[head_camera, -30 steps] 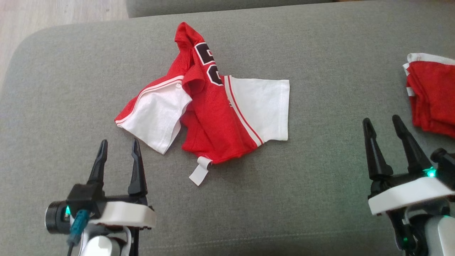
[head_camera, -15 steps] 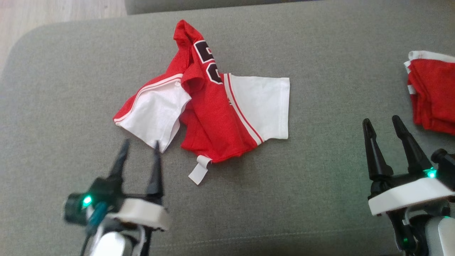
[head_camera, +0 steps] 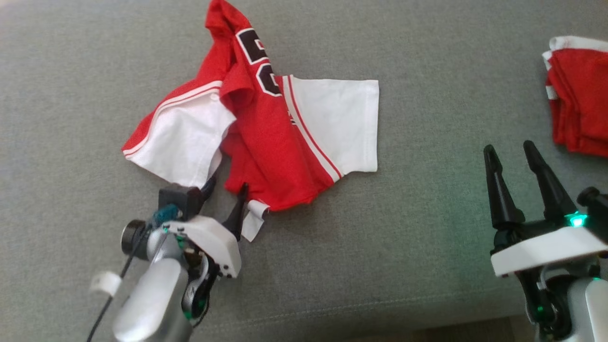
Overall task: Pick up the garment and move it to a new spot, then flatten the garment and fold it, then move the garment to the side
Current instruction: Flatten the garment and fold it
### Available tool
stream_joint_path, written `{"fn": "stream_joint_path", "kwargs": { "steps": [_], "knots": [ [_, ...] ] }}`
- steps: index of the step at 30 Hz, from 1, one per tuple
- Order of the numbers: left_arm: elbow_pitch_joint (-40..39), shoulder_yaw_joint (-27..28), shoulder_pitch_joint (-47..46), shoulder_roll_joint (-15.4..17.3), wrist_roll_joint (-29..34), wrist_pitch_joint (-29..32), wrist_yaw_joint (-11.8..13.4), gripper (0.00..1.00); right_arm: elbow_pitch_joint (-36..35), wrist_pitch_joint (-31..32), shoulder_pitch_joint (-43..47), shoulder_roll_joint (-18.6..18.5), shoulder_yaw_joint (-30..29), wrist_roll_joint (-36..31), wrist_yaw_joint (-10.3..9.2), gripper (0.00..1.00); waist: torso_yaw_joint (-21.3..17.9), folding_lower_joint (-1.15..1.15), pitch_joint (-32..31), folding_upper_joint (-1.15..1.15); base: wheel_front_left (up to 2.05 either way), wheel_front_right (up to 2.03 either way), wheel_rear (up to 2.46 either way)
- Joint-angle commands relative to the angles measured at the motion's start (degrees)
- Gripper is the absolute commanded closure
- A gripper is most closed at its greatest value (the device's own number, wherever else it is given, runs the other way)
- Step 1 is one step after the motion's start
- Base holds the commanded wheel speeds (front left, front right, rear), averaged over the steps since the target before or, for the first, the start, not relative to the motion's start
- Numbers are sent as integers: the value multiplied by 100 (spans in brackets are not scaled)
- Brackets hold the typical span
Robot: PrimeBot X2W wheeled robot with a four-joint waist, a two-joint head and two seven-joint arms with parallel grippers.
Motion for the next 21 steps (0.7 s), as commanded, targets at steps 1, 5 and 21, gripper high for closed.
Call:
{"fn": "stream_joint_path", "kwargs": {
  "steps": [1, 5, 21],
  "knots": [
    [-136, 174, -224, 27, -28, -9, -22, 0, -182, -70, -158, -39, 105, 32, 37, 0, -39, 0, 37, 0, 0, 0, 0],
    [292, 92, -427, -8, -135, 143, -219, 100, -122, -114, -198, -37, 82, 54, 37, 0, -68, 0, 67, 0, 0, 0, 0],
    [-1233, 881, 677, 427, -339, -309, 803, 100, -80, -151, -69, 72, -189, 54, 37, 0, 295, 0, -160, 0, 0, 0, 0]
  ]
}}
